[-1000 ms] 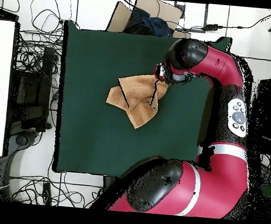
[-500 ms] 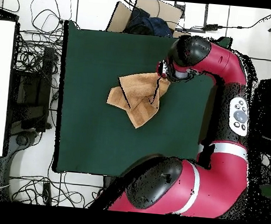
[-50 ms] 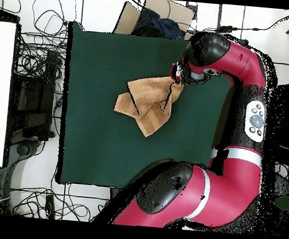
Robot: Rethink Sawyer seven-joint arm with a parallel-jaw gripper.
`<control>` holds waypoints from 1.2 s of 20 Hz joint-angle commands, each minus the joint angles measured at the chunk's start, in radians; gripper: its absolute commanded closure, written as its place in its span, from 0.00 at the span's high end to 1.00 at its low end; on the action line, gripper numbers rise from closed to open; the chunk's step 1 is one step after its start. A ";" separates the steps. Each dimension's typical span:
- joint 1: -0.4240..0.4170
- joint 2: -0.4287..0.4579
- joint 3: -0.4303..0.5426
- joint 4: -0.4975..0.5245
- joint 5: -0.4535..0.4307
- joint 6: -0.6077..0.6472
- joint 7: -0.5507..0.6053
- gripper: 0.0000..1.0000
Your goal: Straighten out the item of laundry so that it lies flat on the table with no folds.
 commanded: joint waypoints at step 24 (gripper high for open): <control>0.020 0.001 0.076 0.048 -0.041 -0.036 -0.283 1.00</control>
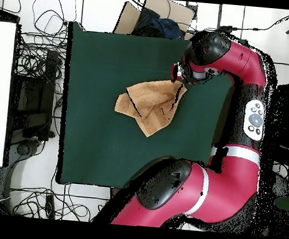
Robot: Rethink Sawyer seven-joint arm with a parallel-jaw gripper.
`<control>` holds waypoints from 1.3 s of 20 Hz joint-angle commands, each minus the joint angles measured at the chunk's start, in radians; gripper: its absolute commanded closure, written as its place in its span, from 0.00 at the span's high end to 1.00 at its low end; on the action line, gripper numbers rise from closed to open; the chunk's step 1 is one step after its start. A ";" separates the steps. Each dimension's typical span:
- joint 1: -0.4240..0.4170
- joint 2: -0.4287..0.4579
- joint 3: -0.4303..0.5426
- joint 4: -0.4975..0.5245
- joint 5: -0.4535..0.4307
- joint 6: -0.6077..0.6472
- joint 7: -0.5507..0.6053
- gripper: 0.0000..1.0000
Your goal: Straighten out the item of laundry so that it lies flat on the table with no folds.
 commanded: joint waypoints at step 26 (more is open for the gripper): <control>0.008 -0.273 0.013 0.661 0.065 -0.488 0.119 1.00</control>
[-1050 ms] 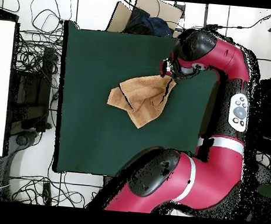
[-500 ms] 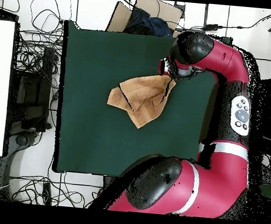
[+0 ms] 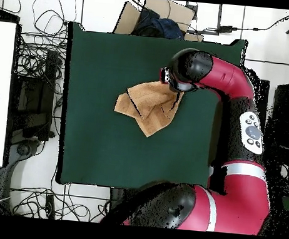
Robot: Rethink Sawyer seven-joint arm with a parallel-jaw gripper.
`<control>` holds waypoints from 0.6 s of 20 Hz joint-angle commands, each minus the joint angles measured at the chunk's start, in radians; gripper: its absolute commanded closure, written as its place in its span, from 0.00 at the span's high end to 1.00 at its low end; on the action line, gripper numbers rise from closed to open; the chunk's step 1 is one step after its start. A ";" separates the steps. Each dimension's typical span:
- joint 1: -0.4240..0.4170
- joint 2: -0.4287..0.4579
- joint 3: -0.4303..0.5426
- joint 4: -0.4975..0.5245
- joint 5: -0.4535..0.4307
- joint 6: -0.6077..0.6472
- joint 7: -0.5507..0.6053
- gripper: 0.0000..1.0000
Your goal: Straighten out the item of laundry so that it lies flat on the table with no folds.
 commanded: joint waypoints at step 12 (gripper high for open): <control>0.036 -0.175 -0.018 0.424 0.037 -0.187 0.218 1.00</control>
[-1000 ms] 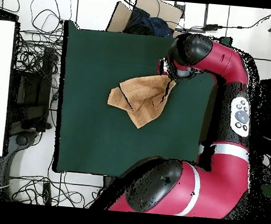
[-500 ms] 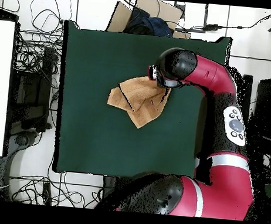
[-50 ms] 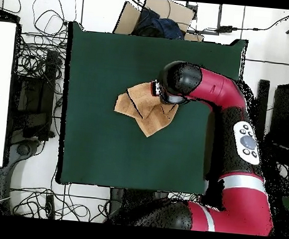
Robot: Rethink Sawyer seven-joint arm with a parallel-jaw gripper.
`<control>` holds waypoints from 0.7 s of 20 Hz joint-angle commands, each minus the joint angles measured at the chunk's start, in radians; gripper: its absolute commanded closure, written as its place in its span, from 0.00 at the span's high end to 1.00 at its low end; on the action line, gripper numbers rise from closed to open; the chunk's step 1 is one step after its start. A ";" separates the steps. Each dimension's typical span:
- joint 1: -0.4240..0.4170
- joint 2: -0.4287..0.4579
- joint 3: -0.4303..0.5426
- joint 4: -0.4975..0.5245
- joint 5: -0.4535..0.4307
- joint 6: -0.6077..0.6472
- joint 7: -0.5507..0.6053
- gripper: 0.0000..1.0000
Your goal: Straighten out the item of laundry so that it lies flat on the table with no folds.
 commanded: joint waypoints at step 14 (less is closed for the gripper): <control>0.089 -0.078 -0.062 0.236 0.036 -0.135 0.263 1.00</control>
